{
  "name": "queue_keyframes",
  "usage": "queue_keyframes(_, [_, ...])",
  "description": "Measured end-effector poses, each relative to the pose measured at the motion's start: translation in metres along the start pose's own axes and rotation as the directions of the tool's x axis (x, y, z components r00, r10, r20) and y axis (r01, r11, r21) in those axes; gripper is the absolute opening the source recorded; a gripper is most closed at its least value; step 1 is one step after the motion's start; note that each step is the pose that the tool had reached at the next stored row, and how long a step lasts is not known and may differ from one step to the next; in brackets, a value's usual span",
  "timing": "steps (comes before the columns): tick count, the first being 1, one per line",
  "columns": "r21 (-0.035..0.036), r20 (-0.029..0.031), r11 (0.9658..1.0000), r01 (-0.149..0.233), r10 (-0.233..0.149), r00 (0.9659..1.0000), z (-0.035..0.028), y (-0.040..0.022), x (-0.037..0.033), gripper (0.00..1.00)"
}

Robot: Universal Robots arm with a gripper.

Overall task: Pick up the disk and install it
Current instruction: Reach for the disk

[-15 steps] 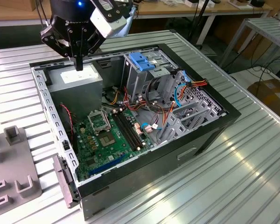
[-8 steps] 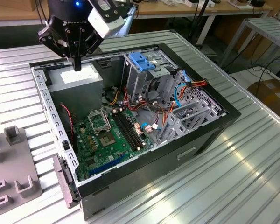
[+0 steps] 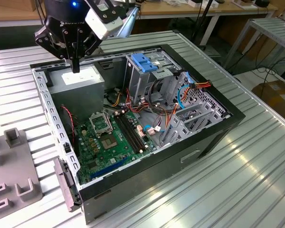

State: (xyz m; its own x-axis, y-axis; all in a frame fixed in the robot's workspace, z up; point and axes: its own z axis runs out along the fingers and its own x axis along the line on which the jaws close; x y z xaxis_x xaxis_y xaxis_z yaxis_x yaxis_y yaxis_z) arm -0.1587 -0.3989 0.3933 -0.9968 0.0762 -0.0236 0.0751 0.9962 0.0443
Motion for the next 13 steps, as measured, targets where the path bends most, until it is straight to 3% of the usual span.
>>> queue_keyframes(13, [0.0,0.0,1.0,0.0,0.0,1.0,-0.0004,-0.0011,0.0145,0.11])
